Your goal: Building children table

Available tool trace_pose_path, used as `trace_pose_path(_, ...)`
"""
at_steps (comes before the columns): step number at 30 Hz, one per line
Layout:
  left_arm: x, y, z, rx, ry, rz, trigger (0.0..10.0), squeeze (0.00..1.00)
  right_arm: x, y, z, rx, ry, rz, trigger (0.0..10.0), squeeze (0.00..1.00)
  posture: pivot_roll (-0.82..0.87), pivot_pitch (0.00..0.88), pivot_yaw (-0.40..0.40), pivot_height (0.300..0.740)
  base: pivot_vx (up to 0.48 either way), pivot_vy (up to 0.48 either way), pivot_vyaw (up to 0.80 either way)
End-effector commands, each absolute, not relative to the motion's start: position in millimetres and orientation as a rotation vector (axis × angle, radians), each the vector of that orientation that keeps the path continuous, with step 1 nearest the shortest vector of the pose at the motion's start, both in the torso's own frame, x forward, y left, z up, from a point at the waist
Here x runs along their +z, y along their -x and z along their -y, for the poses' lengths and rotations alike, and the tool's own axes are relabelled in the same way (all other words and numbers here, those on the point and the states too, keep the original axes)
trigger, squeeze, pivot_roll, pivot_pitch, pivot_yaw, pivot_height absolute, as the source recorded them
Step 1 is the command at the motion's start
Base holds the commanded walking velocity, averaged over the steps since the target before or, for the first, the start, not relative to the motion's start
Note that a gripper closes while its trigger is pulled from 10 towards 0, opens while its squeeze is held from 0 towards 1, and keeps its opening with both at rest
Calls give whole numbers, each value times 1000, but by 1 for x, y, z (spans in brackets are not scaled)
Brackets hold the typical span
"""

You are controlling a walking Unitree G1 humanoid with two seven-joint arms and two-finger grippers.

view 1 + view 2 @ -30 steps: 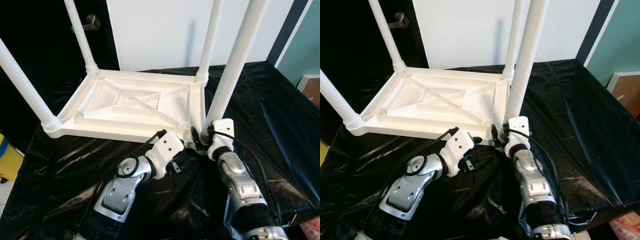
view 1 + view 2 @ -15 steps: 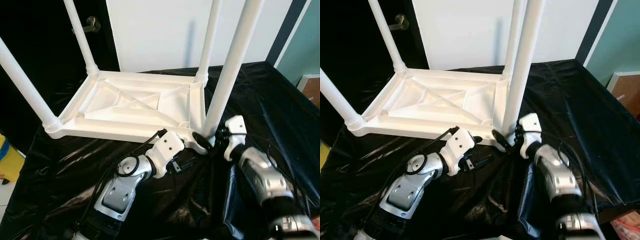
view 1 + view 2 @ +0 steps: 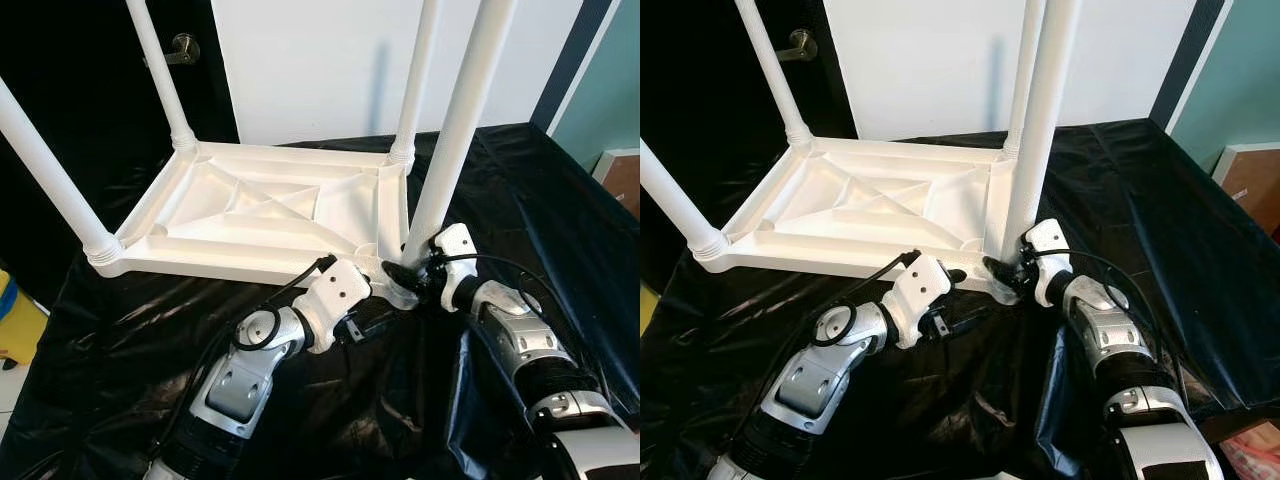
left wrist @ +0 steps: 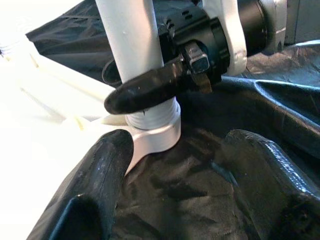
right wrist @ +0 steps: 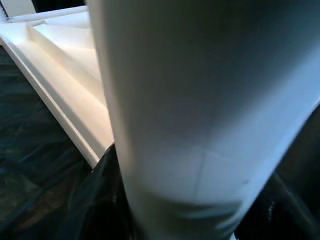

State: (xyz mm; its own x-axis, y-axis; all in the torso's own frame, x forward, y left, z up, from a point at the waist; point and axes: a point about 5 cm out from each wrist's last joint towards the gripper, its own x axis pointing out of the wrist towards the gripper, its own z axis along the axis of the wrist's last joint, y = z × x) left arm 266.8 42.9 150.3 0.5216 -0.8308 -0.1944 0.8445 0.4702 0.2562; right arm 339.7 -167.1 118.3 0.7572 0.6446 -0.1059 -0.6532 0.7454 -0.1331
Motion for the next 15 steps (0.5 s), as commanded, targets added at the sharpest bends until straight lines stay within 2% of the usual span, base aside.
trace_pose_path(1, 150, -268, -45, -962, -350, -36, 10000, 0, 107, -338, 167, 737, 168, -101, 0, 0, -18, 0, -11, 740, 0, 0, 0)
trace_pose_path(3, 149, -267, -45, -962, -348, -38, 10000, 0, 105, -338, 168, 735, 162, -108, 0, 0, -17, 0, -13, 740, 0, 0, 0)
trace_pose_path(4, 149, -267, -45, -961, -347, -41, 10000, 0, 104, -338, 169, 727, 157, -113, 2235, 0, -17, 0, -13, 740, 0, 0, 0)
trace_pose_path(5, 149, -267, -46, -959, -344, -44, 10000, 0, 103, -338, 169, 722, 150, -118, 10000, 0, -16, 4, -14, 740, 0, 0, 0)
trace_pose_path(15, 147, -263, -47, -950, -334, -57, 10000, 0, 100, -340, 171, 618, 138, -140, 10000, 0, -10, 28, -24, 740, 0, 0, 0)
